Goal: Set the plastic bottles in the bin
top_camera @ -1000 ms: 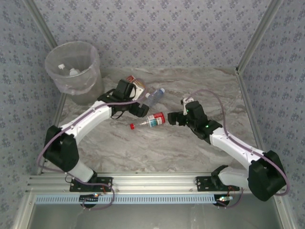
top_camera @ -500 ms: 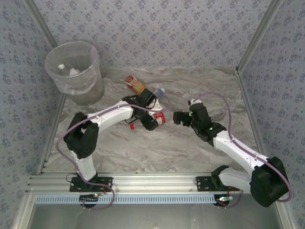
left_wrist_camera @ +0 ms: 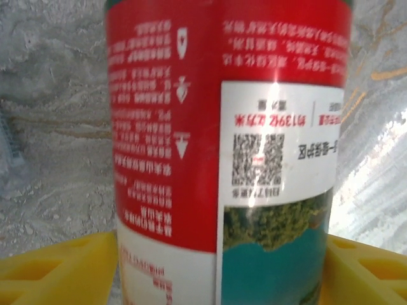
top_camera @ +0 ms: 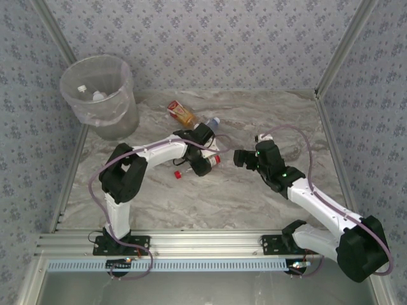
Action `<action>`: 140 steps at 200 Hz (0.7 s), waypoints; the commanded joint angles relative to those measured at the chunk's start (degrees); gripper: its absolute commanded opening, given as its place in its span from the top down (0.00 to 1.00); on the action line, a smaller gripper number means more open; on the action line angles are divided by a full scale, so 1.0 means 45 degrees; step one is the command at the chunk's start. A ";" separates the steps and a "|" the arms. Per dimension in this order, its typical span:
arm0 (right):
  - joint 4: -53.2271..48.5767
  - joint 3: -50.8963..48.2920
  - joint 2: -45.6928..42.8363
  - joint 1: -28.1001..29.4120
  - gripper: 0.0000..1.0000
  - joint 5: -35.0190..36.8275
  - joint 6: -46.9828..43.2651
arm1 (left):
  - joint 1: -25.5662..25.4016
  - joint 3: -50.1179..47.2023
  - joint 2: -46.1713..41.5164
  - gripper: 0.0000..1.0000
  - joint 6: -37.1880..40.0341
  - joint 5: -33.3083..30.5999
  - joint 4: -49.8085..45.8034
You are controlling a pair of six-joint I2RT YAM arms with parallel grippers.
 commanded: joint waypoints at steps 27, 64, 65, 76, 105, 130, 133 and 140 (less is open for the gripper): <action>-0.0474 -0.0178 -0.0509 -0.0085 0.00 0.0449 0.0267 | -0.0179 0.0578 0.0614 0.30 0.0183 -0.0189 0.0108; -0.0637 -0.0430 -0.0981 -0.0085 0.00 0.0722 0.0282 | -0.0177 0.0950 0.1139 0.34 -0.0444 -0.0612 -0.0067; -0.0637 -0.0424 -0.1003 -0.0085 0.00 0.0735 0.0284 | -0.0169 0.0953 0.1157 0.34 -0.0462 -0.0633 -0.0058; -0.0619 -0.0496 -0.1116 -0.0104 0.00 0.0767 0.0306 | -0.0168 0.0978 0.1287 0.34 -0.0601 -0.0711 -0.0036; -0.0683 -0.0565 -0.1273 -0.0123 0.00 0.0786 0.0282 | -0.0190 0.0957 0.1466 0.33 -0.0862 -0.0916 0.0193; -0.0697 -0.0579 -0.1277 -0.0149 0.00 0.0786 0.0265 | -0.0202 0.0977 0.1441 0.37 -0.0962 -0.1127 0.0306; -0.0706 -0.0578 -0.1278 -0.0144 0.00 0.0786 0.0267 | -0.0200 0.0993 0.1410 0.37 -0.0971 -0.1122 0.0326; -0.0695 -0.0565 -0.1286 -0.0144 0.00 0.0782 0.0233 | -0.0200 0.0965 0.1339 0.39 -0.1014 -0.1093 0.0388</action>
